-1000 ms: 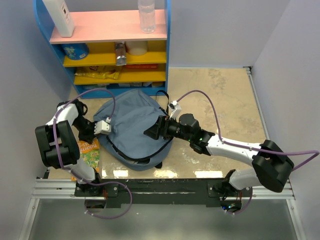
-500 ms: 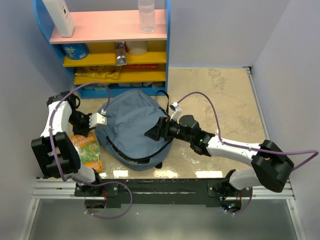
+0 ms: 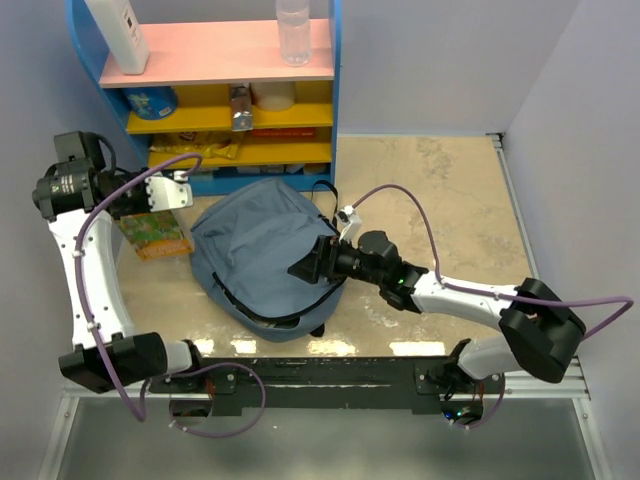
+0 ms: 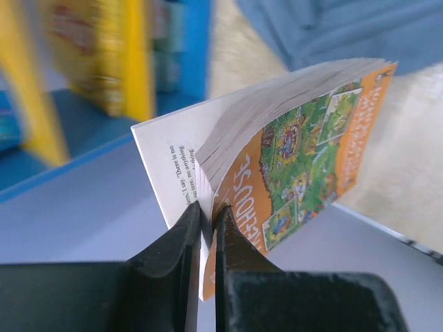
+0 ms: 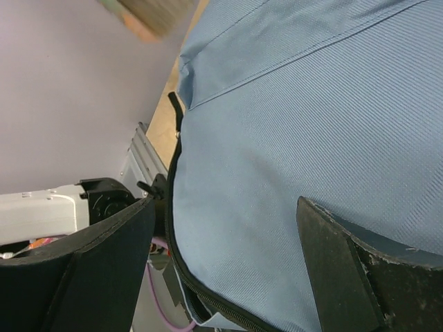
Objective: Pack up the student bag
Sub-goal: Pick up the book from the center of the board, then place the book in the student bag.
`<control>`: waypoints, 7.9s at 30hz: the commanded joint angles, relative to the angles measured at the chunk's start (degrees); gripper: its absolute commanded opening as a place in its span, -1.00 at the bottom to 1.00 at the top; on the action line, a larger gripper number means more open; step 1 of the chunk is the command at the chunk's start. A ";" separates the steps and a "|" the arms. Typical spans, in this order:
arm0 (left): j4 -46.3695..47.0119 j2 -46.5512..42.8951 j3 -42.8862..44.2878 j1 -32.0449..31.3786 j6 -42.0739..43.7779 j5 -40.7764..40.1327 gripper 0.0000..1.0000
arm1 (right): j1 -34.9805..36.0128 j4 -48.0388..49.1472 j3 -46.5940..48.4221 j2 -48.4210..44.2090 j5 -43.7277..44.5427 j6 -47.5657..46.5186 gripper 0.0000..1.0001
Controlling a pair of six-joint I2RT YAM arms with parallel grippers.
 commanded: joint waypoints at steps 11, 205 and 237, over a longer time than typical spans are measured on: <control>1.10 -11.69 11.21 -2.13 0.10 30.92 -1.00 | 0.73 15.26 -2.36 -9.16 -2.28 -18.32 0.98; 37.05 -9.85 -13.84 -66.03 -61.78 -19.87 -1.00 | -6.21 -19.99 0.55 -29.31 7.93 11.35 -1.00; 35.20 -4.49 -6.11 -65.94 -69.69 1.85 -1.00 | 7.76 1.04 9.59 4.88 24.27 15.85 -0.85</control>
